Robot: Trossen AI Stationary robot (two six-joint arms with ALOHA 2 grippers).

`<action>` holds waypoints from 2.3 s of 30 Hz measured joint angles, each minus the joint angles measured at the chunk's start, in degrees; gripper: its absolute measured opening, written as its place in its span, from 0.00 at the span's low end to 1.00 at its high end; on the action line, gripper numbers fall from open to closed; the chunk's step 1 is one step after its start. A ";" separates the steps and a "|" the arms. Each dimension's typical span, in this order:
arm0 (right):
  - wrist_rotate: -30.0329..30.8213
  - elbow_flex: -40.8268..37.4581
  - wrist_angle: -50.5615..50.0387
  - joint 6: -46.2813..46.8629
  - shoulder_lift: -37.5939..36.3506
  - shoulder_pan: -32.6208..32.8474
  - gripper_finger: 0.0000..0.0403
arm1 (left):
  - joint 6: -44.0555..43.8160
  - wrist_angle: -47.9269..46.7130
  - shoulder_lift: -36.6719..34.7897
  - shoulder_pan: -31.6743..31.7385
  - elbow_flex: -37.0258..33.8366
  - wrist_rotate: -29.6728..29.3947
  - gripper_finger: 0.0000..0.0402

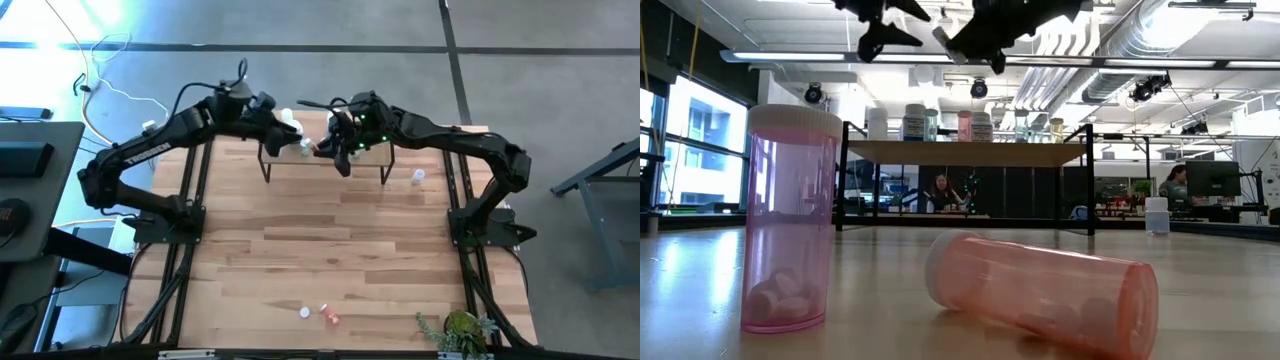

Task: Pick and place medicine bottles onto shelf by color
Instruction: Put the white yellow pill bottle on the shelf

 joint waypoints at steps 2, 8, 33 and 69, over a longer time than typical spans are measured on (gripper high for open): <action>0.09 0.00 -0.89 0.00 0.29 -0.35 0.14 | 0.00 0.22 0.84 0.00 0.00 -0.03 0.50; 0.17 0.00 -2.76 0.01 0.44 -1.45 0.14 | -0.36 3.92 1.75 0.00 0.00 -2.63 0.50; 2.25 -0.02 -6.56 -3.25 -0.50 -3.20 0.14 | 2.10 24.46 0.90 4.79 5.38 3.55 0.50; 1.86 -0.02 -4.33 2.60 -0.52 -3.18 0.14 | 29.98 -24.01 14.60 3.73 27.10 -4.34 0.50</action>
